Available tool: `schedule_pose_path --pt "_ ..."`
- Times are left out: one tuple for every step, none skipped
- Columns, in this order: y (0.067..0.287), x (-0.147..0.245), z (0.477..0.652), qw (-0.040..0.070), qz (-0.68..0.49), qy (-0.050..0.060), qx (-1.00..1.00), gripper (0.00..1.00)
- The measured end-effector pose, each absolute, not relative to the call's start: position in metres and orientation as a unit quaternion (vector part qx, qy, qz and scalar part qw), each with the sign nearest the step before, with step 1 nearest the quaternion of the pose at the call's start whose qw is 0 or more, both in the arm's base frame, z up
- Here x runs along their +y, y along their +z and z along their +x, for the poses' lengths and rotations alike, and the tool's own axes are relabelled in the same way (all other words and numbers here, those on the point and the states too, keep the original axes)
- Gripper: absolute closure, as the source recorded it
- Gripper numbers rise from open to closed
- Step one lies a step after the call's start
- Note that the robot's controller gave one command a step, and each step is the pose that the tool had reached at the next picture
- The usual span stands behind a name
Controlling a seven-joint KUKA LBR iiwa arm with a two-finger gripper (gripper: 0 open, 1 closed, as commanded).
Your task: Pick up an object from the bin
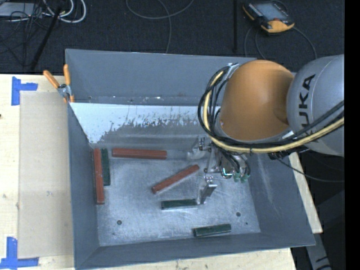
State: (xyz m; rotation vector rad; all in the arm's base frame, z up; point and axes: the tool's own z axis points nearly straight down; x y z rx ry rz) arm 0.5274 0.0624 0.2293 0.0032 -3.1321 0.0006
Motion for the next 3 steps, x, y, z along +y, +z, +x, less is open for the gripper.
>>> schedule_pose_path --pt "0.233 0.062 0.529 0.001 0.0 0.0 -1.0 0.0" --pt "0.192 0.061 0.53 -0.003 0.0 -0.001 -1.0 0.0" --pt "0.131 0.067 0.517 -0.001 0.008 0.0 -1.0 0.0"
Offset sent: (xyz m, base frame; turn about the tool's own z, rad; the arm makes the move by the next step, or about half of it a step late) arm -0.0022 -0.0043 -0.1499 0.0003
